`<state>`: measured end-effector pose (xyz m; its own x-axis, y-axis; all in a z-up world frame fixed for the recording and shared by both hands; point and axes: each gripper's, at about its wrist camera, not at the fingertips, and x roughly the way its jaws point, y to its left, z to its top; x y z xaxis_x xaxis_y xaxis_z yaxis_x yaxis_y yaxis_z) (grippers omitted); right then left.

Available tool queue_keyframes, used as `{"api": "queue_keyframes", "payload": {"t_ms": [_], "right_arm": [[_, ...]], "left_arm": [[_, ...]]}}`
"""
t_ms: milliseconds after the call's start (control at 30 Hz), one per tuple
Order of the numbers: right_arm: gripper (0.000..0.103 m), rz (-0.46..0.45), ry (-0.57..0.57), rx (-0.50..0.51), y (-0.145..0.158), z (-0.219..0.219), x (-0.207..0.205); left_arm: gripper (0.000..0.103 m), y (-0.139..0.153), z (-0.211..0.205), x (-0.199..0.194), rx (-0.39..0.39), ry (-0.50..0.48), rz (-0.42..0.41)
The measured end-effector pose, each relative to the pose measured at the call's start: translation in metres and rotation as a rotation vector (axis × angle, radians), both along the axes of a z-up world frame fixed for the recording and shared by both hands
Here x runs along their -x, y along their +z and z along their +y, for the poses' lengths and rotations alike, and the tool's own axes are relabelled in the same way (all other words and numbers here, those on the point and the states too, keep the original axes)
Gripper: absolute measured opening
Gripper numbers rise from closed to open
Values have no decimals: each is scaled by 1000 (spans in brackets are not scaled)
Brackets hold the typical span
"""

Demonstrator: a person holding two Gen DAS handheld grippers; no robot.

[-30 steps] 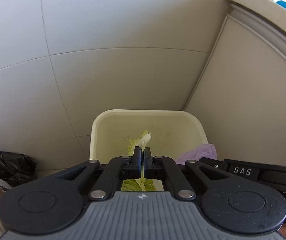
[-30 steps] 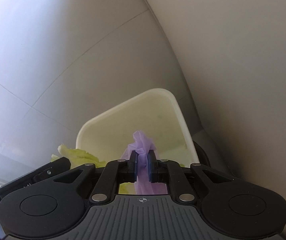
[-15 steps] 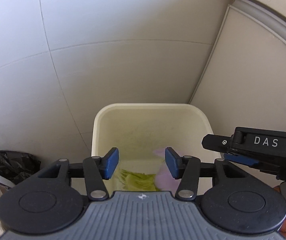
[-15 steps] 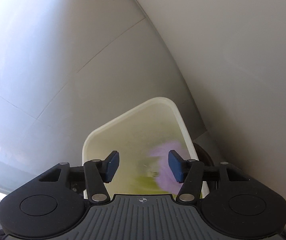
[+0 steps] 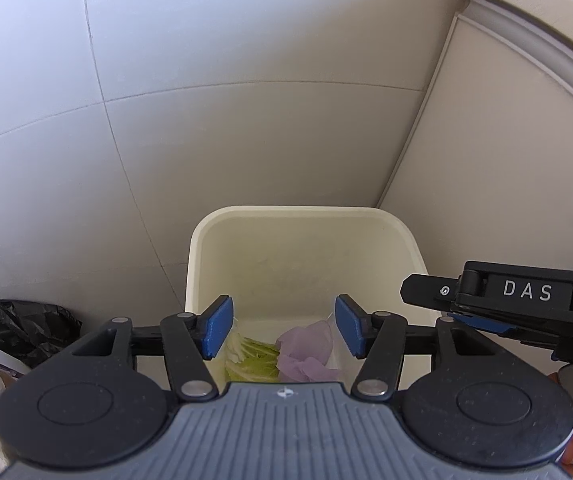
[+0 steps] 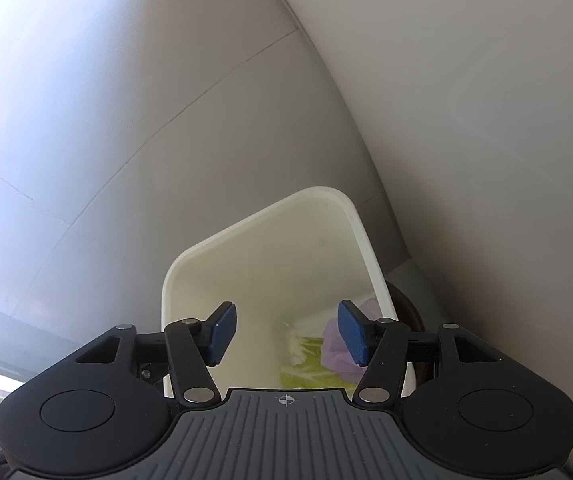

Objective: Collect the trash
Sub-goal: 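Open both tools to drop the cabbage and purple bag into the bin, then raise both open tools from the bin toward the countertop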

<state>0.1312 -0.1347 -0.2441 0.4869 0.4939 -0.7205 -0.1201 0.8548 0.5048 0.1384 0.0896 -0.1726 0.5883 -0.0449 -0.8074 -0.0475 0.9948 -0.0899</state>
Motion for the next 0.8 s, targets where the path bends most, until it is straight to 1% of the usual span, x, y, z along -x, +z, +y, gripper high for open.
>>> {"api": "queue_keyframes", "payload": {"t_ms": [67, 267, 300, 467, 533, 567, 633, 800], "right_arm": [[57, -8, 12, 7, 1, 1, 0], [61, -47, 38, 17, 24, 0, 11], [61, -54, 46, 23, 28, 1, 13], [69, -100, 91, 63, 49, 2, 26], [76, -107, 97, 73, 57, 2, 30], [77, -109, 102, 79, 61, 2, 32], [80, -113, 119, 91, 71, 2, 37], [81, -125, 147, 103, 97, 5, 48]], "left_arm": [[56, 4, 0, 3, -8, -6, -11], [61, 18, 7, 11, 8, -1, -28], [63, 22, 10, 13, 9, -2, -34], [74, 42, 17, 24, 2, -9, -64], [81, 49, 20, 31, -7, -13, -75], [83, 52, 22, 33, -11, -16, -79], [90, 59, 26, 37, -13, -22, -87], [97, 73, 34, 46, -17, -35, -104]]}}
